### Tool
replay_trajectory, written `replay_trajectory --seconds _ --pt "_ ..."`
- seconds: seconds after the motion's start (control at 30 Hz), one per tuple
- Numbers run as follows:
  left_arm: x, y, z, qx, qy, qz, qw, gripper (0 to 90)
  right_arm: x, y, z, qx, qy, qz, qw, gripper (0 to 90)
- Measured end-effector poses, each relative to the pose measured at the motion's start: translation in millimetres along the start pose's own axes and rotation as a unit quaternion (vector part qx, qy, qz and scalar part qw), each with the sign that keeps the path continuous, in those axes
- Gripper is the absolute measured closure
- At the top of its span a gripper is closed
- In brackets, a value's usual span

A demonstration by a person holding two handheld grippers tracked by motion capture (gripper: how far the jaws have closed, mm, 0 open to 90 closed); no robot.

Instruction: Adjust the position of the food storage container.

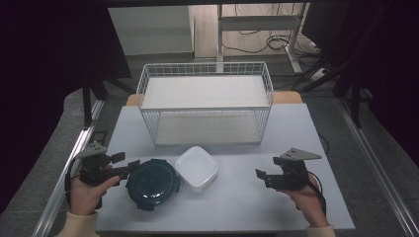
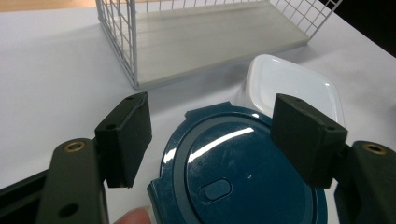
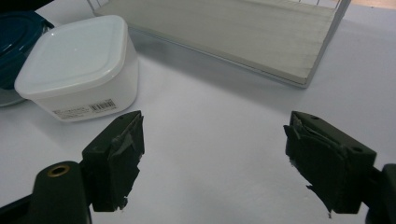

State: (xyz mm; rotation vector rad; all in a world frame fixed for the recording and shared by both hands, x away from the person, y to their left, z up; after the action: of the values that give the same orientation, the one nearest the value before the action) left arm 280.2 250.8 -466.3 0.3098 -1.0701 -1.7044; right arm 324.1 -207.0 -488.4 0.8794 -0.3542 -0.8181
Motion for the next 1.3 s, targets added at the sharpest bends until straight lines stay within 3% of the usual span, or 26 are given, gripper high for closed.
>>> replay_trajectory --seconds 0.37,0.53,1.07,1.3 --pt "-4.0 -3.4 8.5 0.002 0.002 0.000 1.0000 28.4 -4.5 -0.1 -11.6 -0.017 -0.002 0.015 0.9997 20.4" --pt "-0.8 -4.9 12.1 0.006 0.002 0.005 1.0000 28.2 -10.4 6.1 -8.0 -0.006 0.005 0.022 0.9997 20.6" --pt "6.1 -6.2 -9.4 -0.017 0.019 -0.002 0.9997 28.1 -12.0 1.4 -2.3 -0.018 0.008 0.017 0.9997 20.8" --pt "7.0 7.6 -20.6 -0.030 0.008 -0.021 0.9993 31.2 -9.6 4.1 7.8 -0.007 -0.001 0.016 0.9998 20.8"
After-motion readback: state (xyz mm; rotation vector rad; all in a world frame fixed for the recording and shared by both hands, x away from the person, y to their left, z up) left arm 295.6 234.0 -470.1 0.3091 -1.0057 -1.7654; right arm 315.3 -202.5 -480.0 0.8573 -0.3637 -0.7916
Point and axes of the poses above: each handheld gripper's, and its own axes: z roughly backward along the jaws, y roughly out of its top, x roughly to its right, the point moved 6 cm from there along -z, roughly forward along the jaws, and after that the axes turned 3 degrees about z, right-handed, at the moved point
